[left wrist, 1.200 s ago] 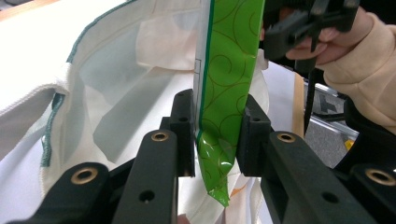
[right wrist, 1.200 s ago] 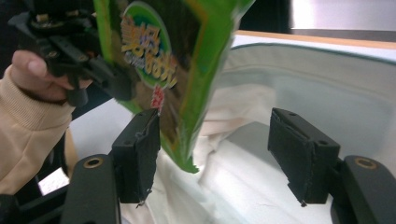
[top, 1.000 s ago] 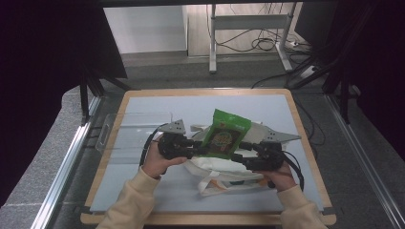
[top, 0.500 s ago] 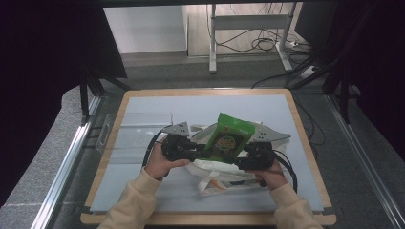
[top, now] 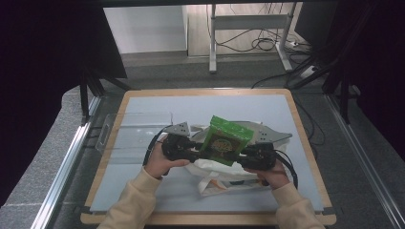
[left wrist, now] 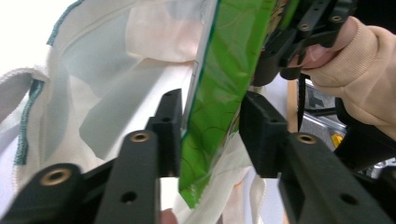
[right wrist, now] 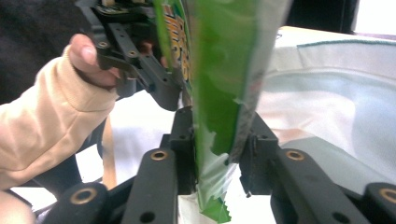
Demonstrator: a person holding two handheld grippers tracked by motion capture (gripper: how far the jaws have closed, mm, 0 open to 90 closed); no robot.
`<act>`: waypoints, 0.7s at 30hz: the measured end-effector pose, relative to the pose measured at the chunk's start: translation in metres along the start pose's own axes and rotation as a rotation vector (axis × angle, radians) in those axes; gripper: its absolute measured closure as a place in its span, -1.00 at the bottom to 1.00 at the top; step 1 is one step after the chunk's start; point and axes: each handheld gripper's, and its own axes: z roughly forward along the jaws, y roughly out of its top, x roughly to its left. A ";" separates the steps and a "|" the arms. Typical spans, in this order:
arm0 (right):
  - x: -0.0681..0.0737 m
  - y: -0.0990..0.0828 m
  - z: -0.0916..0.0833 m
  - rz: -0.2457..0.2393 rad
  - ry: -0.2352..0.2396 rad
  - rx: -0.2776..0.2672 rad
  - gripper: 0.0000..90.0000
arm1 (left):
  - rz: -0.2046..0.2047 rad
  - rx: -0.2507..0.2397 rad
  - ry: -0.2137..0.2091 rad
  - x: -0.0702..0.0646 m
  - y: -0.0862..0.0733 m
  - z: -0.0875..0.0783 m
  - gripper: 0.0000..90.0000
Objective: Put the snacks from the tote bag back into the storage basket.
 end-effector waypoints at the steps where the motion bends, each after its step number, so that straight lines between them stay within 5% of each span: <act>1: 0.000 0.001 -0.001 -0.007 -0.006 0.002 0.58 | 0.000 -0.003 0.005 0.000 0.000 0.000 0.26; 7: -0.002 0.003 -0.011 -0.009 -0.032 -0.014 0.58 | -0.003 -0.017 0.024 0.000 0.001 -0.004 -0.03; 21: -0.002 0.010 -0.025 -0.058 -0.117 0.025 0.58 | 0.043 0.006 0.080 -0.005 0.002 -0.007 -0.11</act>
